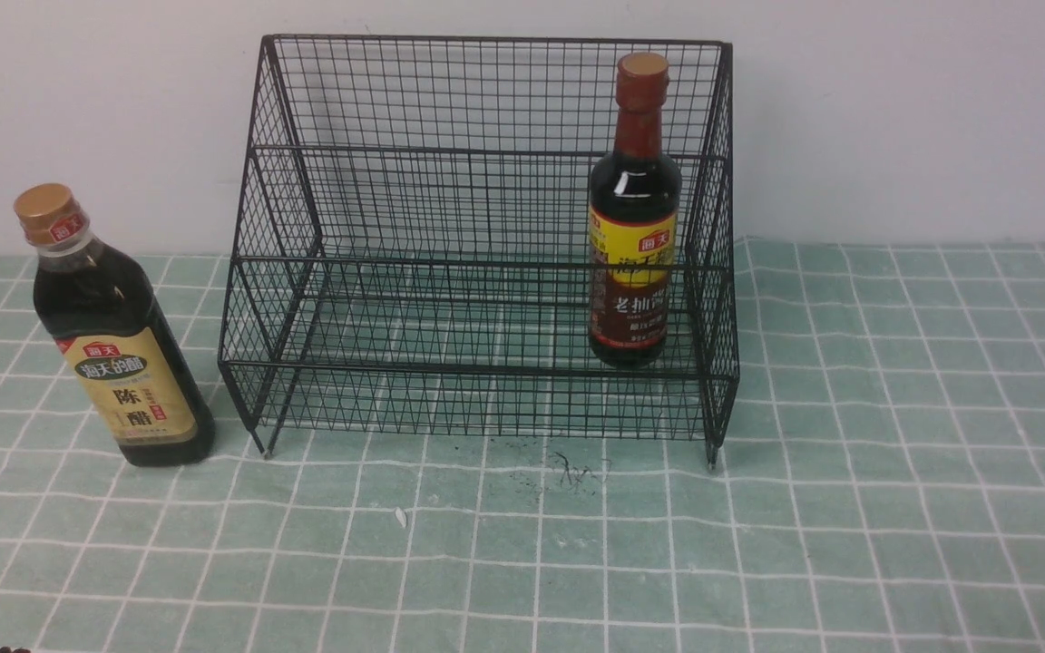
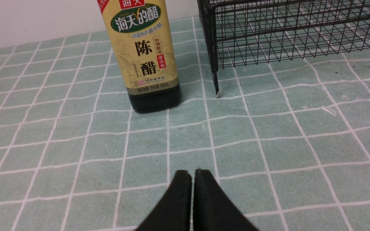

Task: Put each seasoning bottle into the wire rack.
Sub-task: Use the left arm to grab the condiment bottle closest to it

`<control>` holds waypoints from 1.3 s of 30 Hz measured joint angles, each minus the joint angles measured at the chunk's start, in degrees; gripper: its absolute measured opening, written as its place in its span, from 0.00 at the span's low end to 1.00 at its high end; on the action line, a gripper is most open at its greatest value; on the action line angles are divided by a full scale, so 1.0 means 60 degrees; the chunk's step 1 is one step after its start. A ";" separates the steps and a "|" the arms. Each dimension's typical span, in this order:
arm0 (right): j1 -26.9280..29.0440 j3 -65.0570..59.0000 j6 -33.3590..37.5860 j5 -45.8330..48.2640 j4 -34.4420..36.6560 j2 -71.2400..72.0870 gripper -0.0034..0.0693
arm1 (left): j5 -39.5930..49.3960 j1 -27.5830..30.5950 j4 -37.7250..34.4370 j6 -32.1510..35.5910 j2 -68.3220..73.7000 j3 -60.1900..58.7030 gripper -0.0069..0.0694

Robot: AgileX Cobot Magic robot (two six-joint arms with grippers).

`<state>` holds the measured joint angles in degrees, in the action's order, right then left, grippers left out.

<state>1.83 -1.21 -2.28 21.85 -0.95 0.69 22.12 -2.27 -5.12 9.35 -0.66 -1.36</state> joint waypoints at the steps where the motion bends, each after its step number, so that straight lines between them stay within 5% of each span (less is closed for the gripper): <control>1: 0.0000 0.0000 0.0000 0.0000 0.0000 0.0000 0.03 | 0.0000 0.0000 0.0000 0.0000 0.0000 0.0000 0.08; 7: 0.0000 0.0000 0.0000 0.0000 0.0000 0.0000 0.03 | -0.0976 0.0000 -0.0735 -0.0226 0.0000 -0.0056 0.08; 16: 0.0000 0.0000 0.0000 0.0000 0.0000 0.0000 0.03 | -0.5069 0.0000 -0.3561 -0.0475 0.0000 -0.0056 0.08; 21: 0.0000 0.0000 0.0000 0.0000 0.0000 0.0000 0.03 | -0.7040 0.0000 -0.3835 0.0380 0.0138 -0.0046 0.08; 26: 0.0000 0.0000 0.0000 0.0000 0.0000 0.0000 0.03 | -0.7198 0.0000 -0.3898 0.0893 0.1642 0.0604 0.10; 32: 0.0000 0.0000 0.0000 0.0000 0.0000 0.0000 0.03 | -0.7229 0.0000 -0.3898 0.1031 0.5010 0.2463 0.31; 39: 0.0000 0.0000 0.0000 0.0000 0.0000 0.0000 0.03 | -0.7238 0.0000 -0.3073 0.1195 0.8388 0.4582 0.69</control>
<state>1.83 -1.21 -2.28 21.85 -0.95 0.69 -21.31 -2.27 -23.55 16.52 49.67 26.13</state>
